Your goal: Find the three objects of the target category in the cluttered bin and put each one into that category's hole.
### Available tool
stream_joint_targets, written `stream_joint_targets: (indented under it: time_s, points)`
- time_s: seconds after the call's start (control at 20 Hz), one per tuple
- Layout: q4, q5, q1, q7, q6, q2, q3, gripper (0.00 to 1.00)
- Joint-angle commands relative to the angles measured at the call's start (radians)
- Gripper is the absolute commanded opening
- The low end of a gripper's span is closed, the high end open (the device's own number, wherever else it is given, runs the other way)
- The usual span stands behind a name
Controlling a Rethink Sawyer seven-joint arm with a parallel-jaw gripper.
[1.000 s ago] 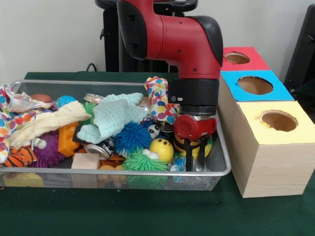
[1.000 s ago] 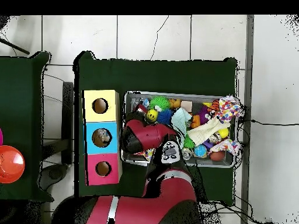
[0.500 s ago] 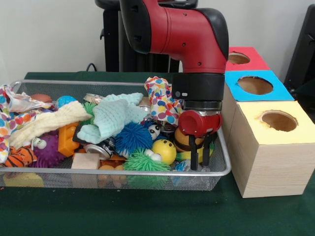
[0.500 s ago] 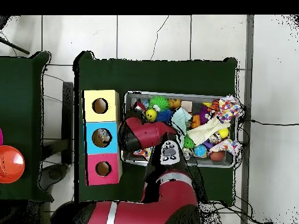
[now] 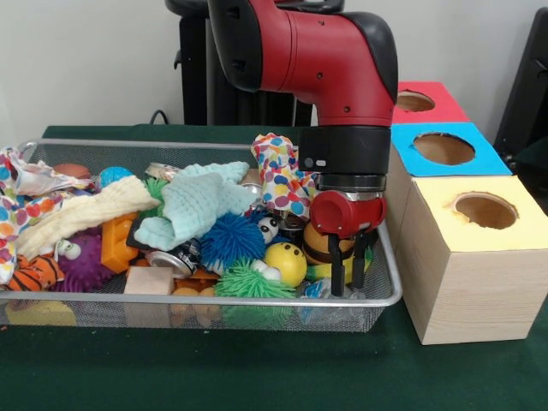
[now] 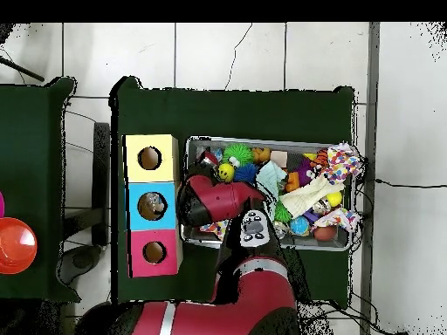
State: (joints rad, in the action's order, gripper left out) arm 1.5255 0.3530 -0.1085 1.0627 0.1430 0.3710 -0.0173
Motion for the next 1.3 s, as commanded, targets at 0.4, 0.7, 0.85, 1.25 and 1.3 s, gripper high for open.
stream_joint_targets:
  time_s: [0.4, 0.7, 0.85, 1.25, 1.3]
  points:
    - [0.011, 0.072, -0.062, 0.098, -0.111, -0.014, 0.103, 1.00]
    - [-0.020, 0.085, -0.067, 0.104, -0.074, -0.066, 0.102, 1.00]
    - [-0.025, 0.090, -0.072, 0.103, -0.067, -0.077, 0.105, 1.00]
    - [-0.031, 0.067, -0.040, 0.128, -0.041, -0.099, 0.072, 1.00]
    - [-0.032, 0.068, -0.041, 0.127, -0.040, -0.100, 0.072, 1.00]
